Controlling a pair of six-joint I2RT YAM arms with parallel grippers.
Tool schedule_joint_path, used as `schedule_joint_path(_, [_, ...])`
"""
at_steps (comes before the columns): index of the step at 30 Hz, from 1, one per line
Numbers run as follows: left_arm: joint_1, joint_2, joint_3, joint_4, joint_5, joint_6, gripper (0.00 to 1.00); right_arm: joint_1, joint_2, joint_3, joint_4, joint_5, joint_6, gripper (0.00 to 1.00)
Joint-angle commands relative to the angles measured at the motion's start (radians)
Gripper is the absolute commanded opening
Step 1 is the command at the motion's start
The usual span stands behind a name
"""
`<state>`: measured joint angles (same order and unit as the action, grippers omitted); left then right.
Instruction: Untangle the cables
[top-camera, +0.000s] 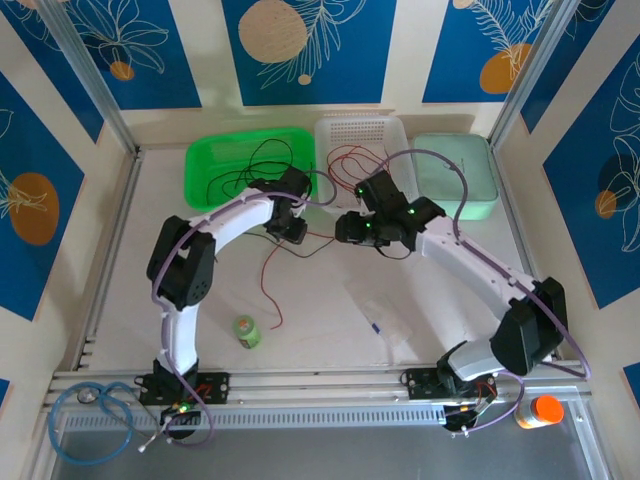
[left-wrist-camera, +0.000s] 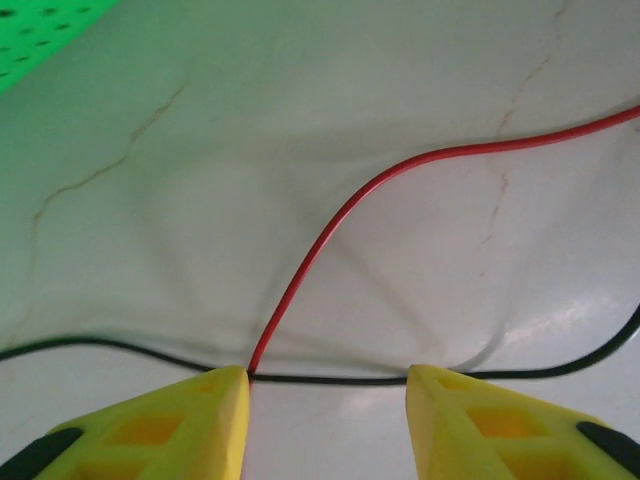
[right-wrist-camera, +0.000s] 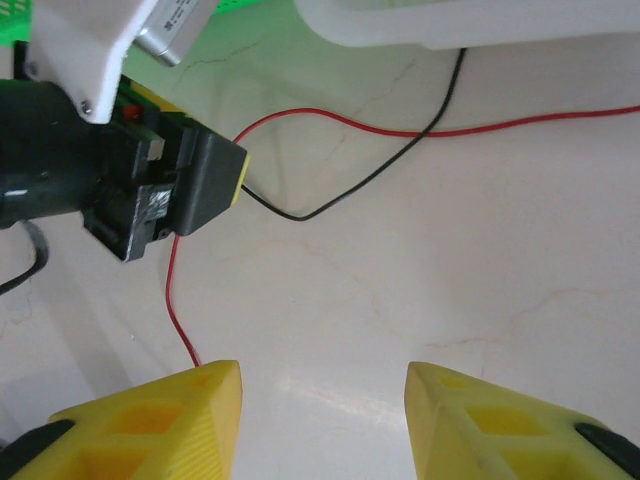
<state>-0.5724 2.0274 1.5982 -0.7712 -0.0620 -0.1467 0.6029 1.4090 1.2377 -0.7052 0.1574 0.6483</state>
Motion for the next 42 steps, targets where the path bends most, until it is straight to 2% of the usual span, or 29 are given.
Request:
schedule_joint_path(1, [0.005,-0.017,0.009,0.024,0.118,0.037,0.45,-0.007,-0.037,-0.035,-0.003,0.024,0.044,0.47])
schedule_joint_path(5, [-0.021,-0.087,-0.071,0.096,0.211,0.074,0.46,-0.028,-0.042,-0.046,0.000,0.025,0.040,0.47])
schedule_joint_path(9, [-0.053,-0.096,-0.099,0.121,0.239,0.120,0.50,-0.043,-0.043,-0.047,-0.001,0.016,0.033,0.47])
schedule_joint_path(17, [-0.094,-0.016,-0.075,0.124,0.206,0.162,0.54,-0.058,-0.087,-0.079,-0.005,0.020,0.039,0.46])
schedule_joint_path(24, [-0.116,0.046,-0.064,0.132,0.134,0.184,0.52,-0.075,-0.102,-0.090,0.000,0.007,0.037,0.46])
schedule_joint_path(26, [-0.121,0.055,-0.067,0.149,0.123,0.183,0.48,-0.077,-0.105,-0.092,0.000,0.005,0.037,0.47])
schedule_joint_path(34, [-0.135,0.017,-0.089,0.221,0.041,0.169,0.07,-0.086,-0.134,-0.108,0.004,0.005,0.037,0.47])
schedule_joint_path(36, [-0.140,-0.027,-0.102,0.230,0.014,0.168,0.00,-0.090,-0.144,-0.113,0.003,0.005,0.036,0.47])
schedule_joint_path(42, [-0.150,-0.197,-0.089,0.169,-0.047,0.156,0.00,-0.101,-0.166,-0.121,0.009,-0.009,0.031,0.46])
